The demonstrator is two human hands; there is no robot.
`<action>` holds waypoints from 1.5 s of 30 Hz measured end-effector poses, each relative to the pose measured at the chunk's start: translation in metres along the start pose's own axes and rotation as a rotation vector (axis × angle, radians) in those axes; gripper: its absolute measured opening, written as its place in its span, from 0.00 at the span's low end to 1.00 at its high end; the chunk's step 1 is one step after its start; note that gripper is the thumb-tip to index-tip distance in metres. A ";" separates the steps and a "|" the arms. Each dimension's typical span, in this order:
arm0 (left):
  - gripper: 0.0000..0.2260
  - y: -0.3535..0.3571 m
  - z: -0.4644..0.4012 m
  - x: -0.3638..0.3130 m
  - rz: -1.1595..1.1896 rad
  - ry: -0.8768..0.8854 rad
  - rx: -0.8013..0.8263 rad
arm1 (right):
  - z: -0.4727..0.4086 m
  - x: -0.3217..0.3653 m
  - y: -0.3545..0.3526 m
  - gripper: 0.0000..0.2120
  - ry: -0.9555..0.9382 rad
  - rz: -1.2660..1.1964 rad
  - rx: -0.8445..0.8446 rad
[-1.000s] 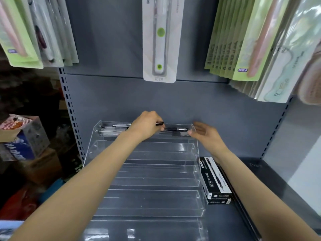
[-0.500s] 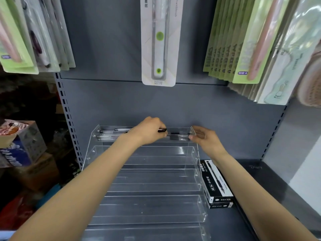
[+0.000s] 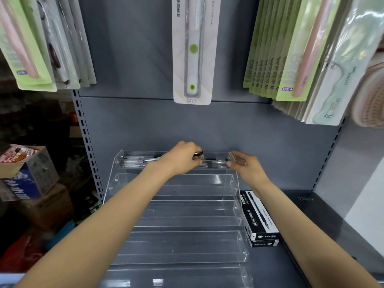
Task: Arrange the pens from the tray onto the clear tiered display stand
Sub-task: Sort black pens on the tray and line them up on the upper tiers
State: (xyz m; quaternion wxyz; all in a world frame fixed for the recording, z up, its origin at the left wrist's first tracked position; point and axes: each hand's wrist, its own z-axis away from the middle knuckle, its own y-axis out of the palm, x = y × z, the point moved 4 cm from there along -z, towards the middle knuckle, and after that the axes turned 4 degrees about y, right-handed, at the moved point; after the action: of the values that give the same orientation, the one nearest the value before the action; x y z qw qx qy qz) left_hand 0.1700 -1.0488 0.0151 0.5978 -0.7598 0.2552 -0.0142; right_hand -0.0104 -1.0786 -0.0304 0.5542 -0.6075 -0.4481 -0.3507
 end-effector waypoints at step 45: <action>0.08 -0.017 0.005 0.045 -0.048 -0.011 -0.120 | 0.003 0.023 0.008 0.18 -0.317 0.521 -0.064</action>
State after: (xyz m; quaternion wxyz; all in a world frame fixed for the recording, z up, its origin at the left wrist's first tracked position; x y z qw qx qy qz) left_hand 0.2169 -1.0603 0.0162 0.5521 -0.8001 0.2342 -0.0090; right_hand 0.0047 -1.0722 -0.0127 0.5294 -0.7662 -0.3467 -0.1113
